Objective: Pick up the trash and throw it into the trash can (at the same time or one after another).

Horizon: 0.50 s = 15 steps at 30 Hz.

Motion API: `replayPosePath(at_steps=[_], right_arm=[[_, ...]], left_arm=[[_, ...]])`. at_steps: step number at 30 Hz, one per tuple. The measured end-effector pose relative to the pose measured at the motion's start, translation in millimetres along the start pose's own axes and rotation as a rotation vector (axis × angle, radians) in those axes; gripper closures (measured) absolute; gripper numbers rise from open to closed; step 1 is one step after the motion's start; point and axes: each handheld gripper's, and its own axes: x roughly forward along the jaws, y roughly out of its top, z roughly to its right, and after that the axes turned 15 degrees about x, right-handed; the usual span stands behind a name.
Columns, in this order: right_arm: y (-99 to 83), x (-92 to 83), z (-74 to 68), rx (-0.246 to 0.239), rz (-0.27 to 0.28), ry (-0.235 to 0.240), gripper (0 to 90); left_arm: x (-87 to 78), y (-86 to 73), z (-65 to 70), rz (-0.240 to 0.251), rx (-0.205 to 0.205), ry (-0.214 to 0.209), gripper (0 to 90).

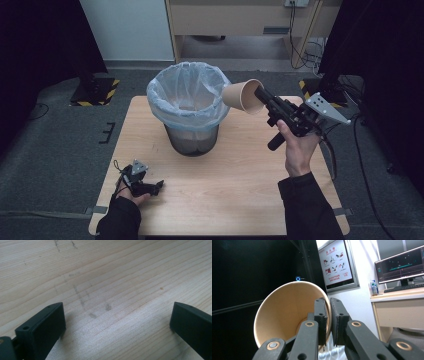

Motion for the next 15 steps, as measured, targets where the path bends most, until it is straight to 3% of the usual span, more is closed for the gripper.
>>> replayPosePath(at_steps=[8,15], right_arm=[[4.4,22.3,-2.6,-0.001,0.014,-0.005,84.6],[1.5,54.5,0.8,-0.006,0.005,-0.027,84.5]], left_arm=[[0.0,0.0,0.0,0.000,0.000,0.000,0.0],[0.0,0.0,0.0,0.000,0.000,0.000,0.0]])
